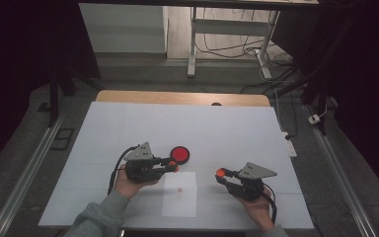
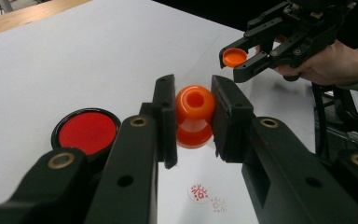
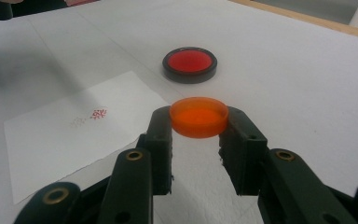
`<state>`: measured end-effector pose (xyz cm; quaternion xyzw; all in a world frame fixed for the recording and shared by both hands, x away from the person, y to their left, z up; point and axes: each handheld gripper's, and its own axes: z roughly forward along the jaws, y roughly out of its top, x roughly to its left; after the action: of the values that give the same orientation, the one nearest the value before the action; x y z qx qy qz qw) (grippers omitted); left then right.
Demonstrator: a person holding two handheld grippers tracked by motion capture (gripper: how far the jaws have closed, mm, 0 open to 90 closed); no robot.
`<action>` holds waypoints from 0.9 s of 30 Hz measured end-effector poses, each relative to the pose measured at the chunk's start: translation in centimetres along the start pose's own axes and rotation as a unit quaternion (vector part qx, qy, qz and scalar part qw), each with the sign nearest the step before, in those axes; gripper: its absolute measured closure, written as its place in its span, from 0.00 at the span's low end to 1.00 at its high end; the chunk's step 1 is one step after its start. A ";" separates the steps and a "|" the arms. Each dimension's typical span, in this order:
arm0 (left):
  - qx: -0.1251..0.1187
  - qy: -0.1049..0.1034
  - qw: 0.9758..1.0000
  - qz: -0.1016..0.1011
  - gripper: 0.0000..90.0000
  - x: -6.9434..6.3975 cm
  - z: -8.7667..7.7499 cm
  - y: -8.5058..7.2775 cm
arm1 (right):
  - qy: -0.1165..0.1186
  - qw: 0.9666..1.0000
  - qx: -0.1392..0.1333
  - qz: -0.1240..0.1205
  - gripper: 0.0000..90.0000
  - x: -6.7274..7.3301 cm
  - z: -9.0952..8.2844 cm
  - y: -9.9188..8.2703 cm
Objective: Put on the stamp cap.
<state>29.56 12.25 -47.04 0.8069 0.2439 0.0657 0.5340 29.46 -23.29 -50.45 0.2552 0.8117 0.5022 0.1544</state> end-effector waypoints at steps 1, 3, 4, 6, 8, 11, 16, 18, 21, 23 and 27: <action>0.000 0.000 1.000 0.000 0.81 0.0 0.0 0.0 | 0.001 1.000 0.001 -0.001 0.72 0.0 0.1 0.0; 0.001 0.000 1.000 0.001 0.81 0.0 0.0 0.0 | 0.001 1.000 0.002 -0.002 0.72 0.1 0.2 0.1; 0.001 0.000 1.000 0.001 0.81 0.0 0.0 0.0 | 0.002 1.000 0.001 -0.003 0.72 0.2 0.3 0.1; 0.001 0.000 1.000 0.001 0.81 0.0 0.1 0.0 | 0.003 1.000 0.001 -0.005 0.72 0.3 0.4 0.2; 0.001 0.000 1.000 0.001 0.81 0.0 0.1 0.0 | 0.004 1.000 0.002 -0.004 0.72 0.4 0.5 0.2; 0.001 -0.001 1.000 0.001 0.81 0.0 0.1 0.0 | 0.005 1.000 0.000 -0.006 0.72 0.5 0.7 0.3; 0.002 -0.002 1.000 0.001 0.81 -0.1 0.2 0.0 | 0.008 1.000 -0.001 -0.010 0.72 0.8 1.1 0.5; 0.002 -0.002 1.000 0.002 0.81 -0.1 0.3 0.0 | 0.010 1.000 0.000 -0.012 0.72 0.9 1.2 0.6; 0.003 -0.004 1.000 0.001 0.81 -0.1 0.3 0.0 | 0.012 1.000 -0.001 -0.013 0.72 1.1 1.5 0.8; 0.003 -0.004 1.000 0.001 0.81 -0.2 0.4 0.0 | 0.013 1.000 -0.001 -0.016 0.72 1.2 1.7 0.9; 0.004 -0.005 1.000 0.002 0.81 -0.2 0.5 0.0 | 0.017 1.000 -0.002 -0.018 0.72 1.5 2.0 1.0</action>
<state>29.56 11.76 -47.22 0.8099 0.2400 0.0612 0.5317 29.49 -20.56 -50.44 0.2317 0.8174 0.5055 0.1504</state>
